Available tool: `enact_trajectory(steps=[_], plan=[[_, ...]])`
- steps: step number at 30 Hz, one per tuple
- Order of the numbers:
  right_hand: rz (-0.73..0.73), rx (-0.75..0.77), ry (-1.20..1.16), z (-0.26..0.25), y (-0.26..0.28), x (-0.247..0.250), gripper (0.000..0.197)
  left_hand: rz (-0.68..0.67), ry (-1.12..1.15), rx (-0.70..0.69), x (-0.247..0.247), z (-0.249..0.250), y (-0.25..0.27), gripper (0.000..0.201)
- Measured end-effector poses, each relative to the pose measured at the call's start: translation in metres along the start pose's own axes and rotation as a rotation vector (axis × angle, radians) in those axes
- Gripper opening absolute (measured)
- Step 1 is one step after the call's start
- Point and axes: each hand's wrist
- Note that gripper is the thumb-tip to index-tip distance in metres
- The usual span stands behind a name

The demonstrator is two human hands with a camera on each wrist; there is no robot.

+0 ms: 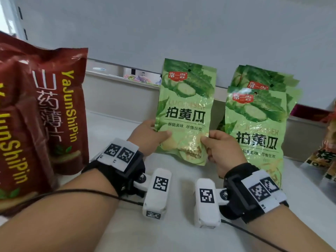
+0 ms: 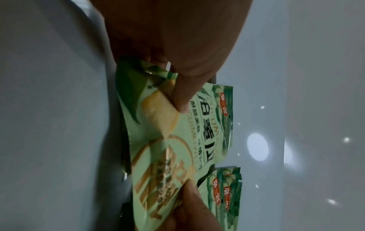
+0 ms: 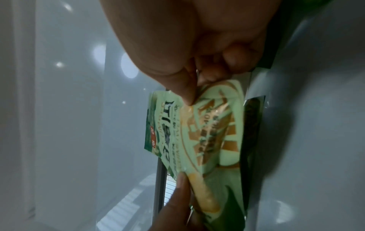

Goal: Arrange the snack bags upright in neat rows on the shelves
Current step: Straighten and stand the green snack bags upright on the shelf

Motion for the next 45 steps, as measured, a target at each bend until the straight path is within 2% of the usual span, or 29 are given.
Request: enact_trajectory(steps=[3,5,9,15,24,27,28,29,31,33,35,40,45], plan=[[-0.013,-0.009,-0.141,0.001,0.003,0.002,0.015,-0.027,0.201,-0.033,-0.002,0.003,0.001,0.031],[-0.104,-0.028,-0.270,0.001,0.007,0.001,0.010,-0.029,0.306,-0.063,-0.004,0.005,0.000,0.031],[-0.293,-0.062,-0.398,0.000,0.015,-0.003,0.033,0.001,0.362,-0.136,-0.004,0.009,0.002,0.025],[-0.264,-0.036,-0.342,0.000,0.017,-0.005,0.015,-0.034,0.355,-0.184,-0.006,0.013,0.009,0.022],[-0.307,-0.062,-0.244,-0.008,0.024,0.003,0.019,-0.087,0.319,-0.333,0.000,0.017,0.007,0.026],[-0.304,-0.037,-0.262,-0.006,0.023,0.003,0.019,-0.088,0.389,-0.312,-0.003,0.018,0.009,0.023],[-0.292,-0.030,-0.277,-0.006,0.022,0.003,0.019,-0.101,0.446,-0.280,-0.004,0.018,0.010,0.028],[-0.275,-0.021,-0.299,-0.006,0.021,0.003,0.019,-0.123,0.489,-0.239,-0.005,0.019,0.011,0.041],[-0.241,-0.002,-0.351,-0.006,0.019,0.004,0.019,-0.215,0.561,-0.154,-0.004,0.020,0.013,0.057],[-0.223,0.008,-0.394,-0.005,0.018,0.004,0.019,-0.342,0.604,-0.082,-0.002,0.020,0.014,0.055],[-0.219,0.009,-0.421,-0.005,0.018,0.003,0.019,-0.408,0.550,-0.057,-0.001,0.019,0.014,0.048],[-0.238,0.015,-0.421,-0.004,0.017,0.004,0.019,-0.388,0.458,-0.116,0.000,0.020,0.017,0.041],[-0.241,0.035,-0.324,-0.004,0.018,0.006,0.022,-0.333,0.392,-0.148,0.000,0.020,0.017,0.022]])
Point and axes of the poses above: each hand's wrist, its own y-axis away from the middle knuckle, its own x-axis out of the back of the hand, z = x × y, and after that the axes turned 3 degrees about -x, right-handed
